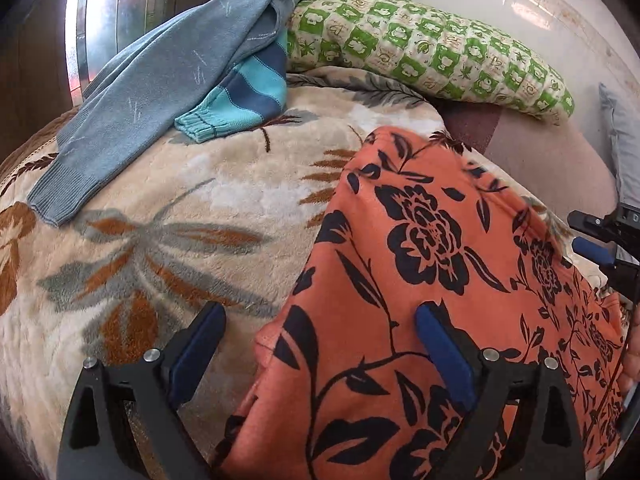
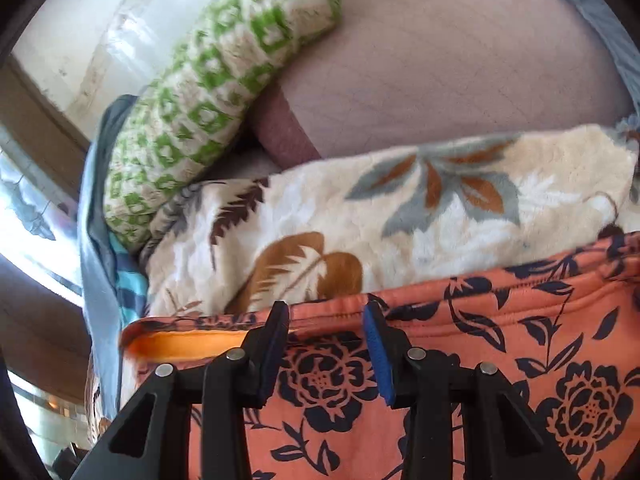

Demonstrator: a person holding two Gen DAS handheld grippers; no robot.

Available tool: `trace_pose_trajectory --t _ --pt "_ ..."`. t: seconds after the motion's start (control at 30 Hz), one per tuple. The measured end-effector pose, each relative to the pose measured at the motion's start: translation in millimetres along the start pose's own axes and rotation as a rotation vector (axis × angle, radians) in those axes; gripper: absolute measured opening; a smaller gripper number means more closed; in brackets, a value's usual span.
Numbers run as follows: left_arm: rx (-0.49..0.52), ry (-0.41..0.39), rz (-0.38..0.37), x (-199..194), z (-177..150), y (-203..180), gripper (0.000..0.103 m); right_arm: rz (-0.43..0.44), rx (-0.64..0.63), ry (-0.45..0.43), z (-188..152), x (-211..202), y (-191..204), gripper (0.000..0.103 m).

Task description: Fold small clothes

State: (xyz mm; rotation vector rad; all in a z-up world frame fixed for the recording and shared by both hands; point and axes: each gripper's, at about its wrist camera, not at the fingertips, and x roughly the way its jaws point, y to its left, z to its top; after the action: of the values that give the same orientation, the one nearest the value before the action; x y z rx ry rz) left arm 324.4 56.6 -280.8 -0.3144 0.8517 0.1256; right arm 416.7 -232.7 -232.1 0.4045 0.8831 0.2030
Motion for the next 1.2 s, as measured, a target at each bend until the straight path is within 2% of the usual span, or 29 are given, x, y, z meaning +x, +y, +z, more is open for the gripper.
trace_pose_trajectory --t 0.1,0.17,0.23,0.3,0.33,0.37,0.4,0.43,0.5,0.53,0.57,0.63,0.7,0.77,0.8,0.83,0.87,0.93,1.0,1.07,1.13,1.2 --pt "-0.003 0.007 -0.02 2.2 1.6 1.9 0.098 0.109 -0.077 0.084 -17.6 0.1 28.3 0.041" --pt "-0.001 0.003 -0.027 0.9 1.4 1.6 0.099 0.15 -0.11 0.145 -27.9 11.2 51.6 0.041" --pt "0.001 0.0 -0.038 0.9 0.0 2.7 0.1 0.118 -0.119 0.208 -35.8 42.2 82.3 0.043" --pt "0.01 0.0 -0.042 2.6 -0.7 2.1 0.102 0.024 -0.118 0.291 -45.7 77.5 87.5 0.045" --pt "0.019 0.003 -0.038 4.1 -1.2 0.9 0.103 0.001 -0.124 0.291 -49.9 86.4 86.8 0.045" --pt "0.027 0.001 -0.032 4.6 -1.8 -0.3 0.103 0.009 -0.124 0.246 -50.3 81.0 85.7 0.045" --pt "0.032 -0.002 -0.028 4.9 -1.9 -1.0 0.103 0.019 -0.11 0.242 -48.8 74.0 82.9 0.045" --pt "0.033 -0.001 -0.027 5.4 -2.1 -1.1 0.103 0.027 -0.08 0.243 -46.5 64.1 76.0 0.045" --pt "0.036 -0.001 -0.023 6.0 -2.5 -1.1 0.103 0.04 -0.033 0.15 -38.9 27.4 51.7 0.046" --pt "0.043 0.0 -0.015 6.8 -3.0 -2.4 0.103 0.019 -0.028 0.104 -36.9 10.0 38.4 0.048" --pt "0.05 0.001 -0.007 7.9 -3.5 -3.4 0.103 -0.033 -0.01 0.074 -35.8 -6.6 20.4 0.053" --pt "0.064 0.004 0.003 10.2 -4.3 -5.2 0.103 -0.124 0.059 0.056 -36.3 -32.9 -23.0 0.054" --pt "0.071 0.007 0.008 12.1 -4.7 -5.6 0.103 -0.189 0.151 0.075 -43.0 -51.7 -73.5 0.055" --pt "0.08 0.013 0.014 13.7 -4.1 -6.5 0.103 -0.317 0.245 0.121 -57.1 -60.2 -127.7 0.059" --pt "0.084 0.015 0.018 14.0 -3.8 -7.0 0.103 -0.27 0.282 0.116 -64.0 -66.3 -149.3 0.05" --pt "0.083 0.019 0.017 14.0 -3.4 -6.7 0.103 -0.193 0.307 0.072 -71.1 -80.3 -160.1 0.047" --pt "0.082 0.022 0.013 13.2 -3.1 -5.8 0.103 -0.157 0.333 0.051 -77.5 -96.7 -166.5 0.047" --pt "0.094 0.035 0.004 12.2 -2.3 -5.0 0.103 -0.132 0.375 0.011 -94.4 -128.0 -169.6 0.051" --pt "0.132 0.073 -0.004 10.0 0.1 -5.8 0.103 -0.112 0.421 -0.037 -117.6 -157.7 -173.9 0.062" --pt "0.177 0.124 -0.009 -2.0 -2.0 -3.8 0.103 -0.036 0.477 -0.069 -141.0 -184.8 -179.9 0.062" --pt "0.122 0.126 -0.05 -26.3 -9.8 13.2 0.103 0.043 0.539 -0.11 -162.6 -205.9 -183.5 0.065" --pt "0.009 0.116 -0.121 -51.8 -22.7 32.9 0.103 0.072 0.592 -0.138 -183.9 -220.4 -186.8 0.073"
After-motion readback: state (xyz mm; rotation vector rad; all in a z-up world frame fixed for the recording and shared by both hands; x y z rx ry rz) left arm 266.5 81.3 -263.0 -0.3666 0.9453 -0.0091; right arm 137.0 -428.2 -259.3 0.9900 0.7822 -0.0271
